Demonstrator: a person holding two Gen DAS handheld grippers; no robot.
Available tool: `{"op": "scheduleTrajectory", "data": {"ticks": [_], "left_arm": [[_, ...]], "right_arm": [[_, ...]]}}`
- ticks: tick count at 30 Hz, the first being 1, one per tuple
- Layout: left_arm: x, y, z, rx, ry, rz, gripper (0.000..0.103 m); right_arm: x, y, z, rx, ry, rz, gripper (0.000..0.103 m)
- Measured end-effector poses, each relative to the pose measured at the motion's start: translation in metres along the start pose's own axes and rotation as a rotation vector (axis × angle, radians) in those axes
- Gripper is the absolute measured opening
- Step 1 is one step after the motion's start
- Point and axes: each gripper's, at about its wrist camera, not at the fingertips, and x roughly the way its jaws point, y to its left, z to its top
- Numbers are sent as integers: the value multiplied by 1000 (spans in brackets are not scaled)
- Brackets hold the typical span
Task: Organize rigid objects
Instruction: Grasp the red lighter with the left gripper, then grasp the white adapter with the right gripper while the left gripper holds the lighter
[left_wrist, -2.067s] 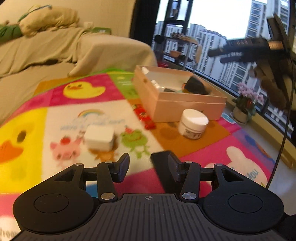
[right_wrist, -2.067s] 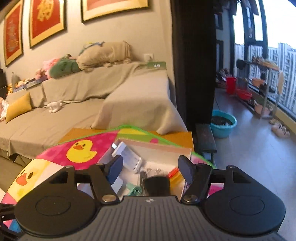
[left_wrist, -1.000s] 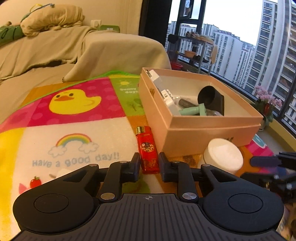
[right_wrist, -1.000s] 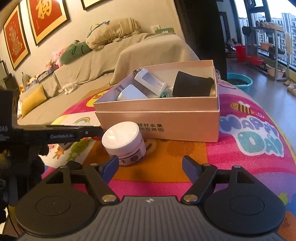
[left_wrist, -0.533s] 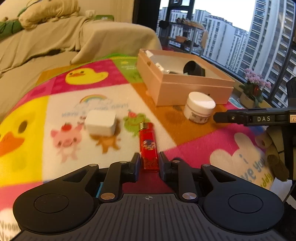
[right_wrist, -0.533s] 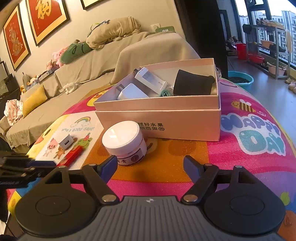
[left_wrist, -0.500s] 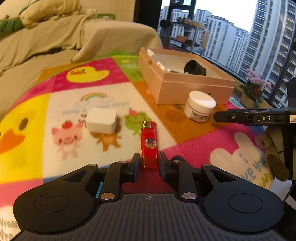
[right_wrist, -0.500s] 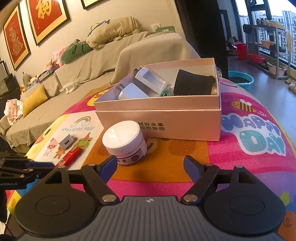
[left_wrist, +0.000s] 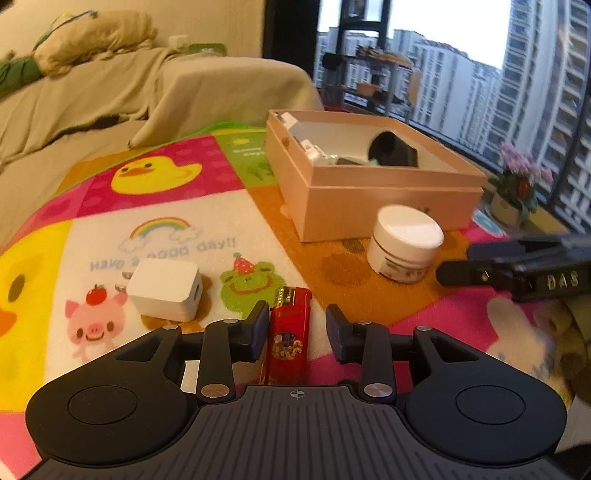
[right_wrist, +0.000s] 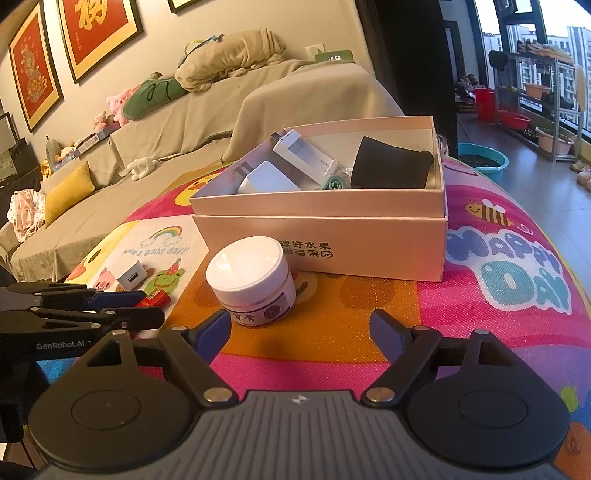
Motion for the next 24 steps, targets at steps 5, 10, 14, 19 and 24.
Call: {"op": "scheduleTrajectory", "data": {"ticks": [5,10,14,19,24], "left_arm": [[-25,21,-18,-41,8,-32,27],[-54,61,-39,-154,-9,97,26],[-66,80,-49,-231,-30,74,27],[-67,77,-52,-234,-47,82,27],[-69,82,-54,-255,-51,60,27]], "right_arm": [[-8,17,1,-80,-31,-4,83],[-8,66,10,-215,-44,97,83],[24,116,28,-340,5,147,83],[93,163,47,-362,149,214,79],[119,200,37,-497,132,171,53]]}}
